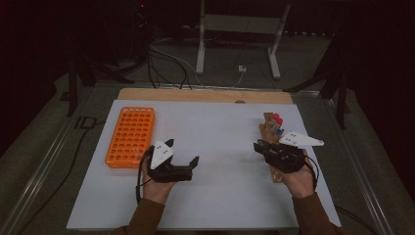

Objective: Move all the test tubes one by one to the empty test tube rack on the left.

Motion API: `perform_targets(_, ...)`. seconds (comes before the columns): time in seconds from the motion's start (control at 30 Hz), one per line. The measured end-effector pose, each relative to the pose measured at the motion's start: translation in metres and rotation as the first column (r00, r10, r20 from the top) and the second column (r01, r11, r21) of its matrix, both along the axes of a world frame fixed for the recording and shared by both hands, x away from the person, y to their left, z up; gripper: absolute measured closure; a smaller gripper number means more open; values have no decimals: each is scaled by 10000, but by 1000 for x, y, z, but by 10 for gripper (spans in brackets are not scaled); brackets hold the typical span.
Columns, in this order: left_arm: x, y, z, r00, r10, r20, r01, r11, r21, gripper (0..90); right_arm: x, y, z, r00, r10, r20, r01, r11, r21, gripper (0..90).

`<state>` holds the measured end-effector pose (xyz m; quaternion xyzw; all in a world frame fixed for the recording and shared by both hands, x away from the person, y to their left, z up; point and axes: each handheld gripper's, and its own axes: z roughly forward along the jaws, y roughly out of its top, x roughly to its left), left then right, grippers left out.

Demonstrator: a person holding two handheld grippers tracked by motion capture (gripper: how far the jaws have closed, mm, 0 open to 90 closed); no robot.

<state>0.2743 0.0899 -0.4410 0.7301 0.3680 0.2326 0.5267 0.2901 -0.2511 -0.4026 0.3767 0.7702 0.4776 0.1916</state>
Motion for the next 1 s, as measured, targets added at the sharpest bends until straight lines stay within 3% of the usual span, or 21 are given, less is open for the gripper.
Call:
perform_targets(0.2, 2, -37, -6, 9963, -844, -162, 843, 9964, -51, 71, -2, 15, -6, 9988, 431, -242, -429, 9990, 101, 763)
perform_targets(0.43, 2, -86, -16, 9816, -1876, -355, 1894, 9801, 590, 182, -4, 27, -16, 9960, 739, -510, -740, 9973, 1, 762)
perform_targets(0.53, 3, -101, -22, 9785, -2010, -472, 2042, 9759, 764, 305, -4, 27, -18, 9953, 744, -615, -740, 9972, 84, 762)
perform_targets(0.73, 3, -115, -25, 9697, -2408, -405, 2431, 9675, 700, 573, -3, 27, -19, 9933, 890, -734, -875, 9959, 242, 762)
perform_targets(0.8, 3, -115, -25, 9715, -2347, -345, 2366, 9692, 680, 615, -3, 28, -20, 9927, 925, -768, -909, 9956, 236, 762)
perform_targets(1.0, 3, -117, -25, 9688, -2465, -269, 2479, 9654, 803, 676, -3, 30, -22, 9906, 1031, -897, -1009, 9945, 287, 762)
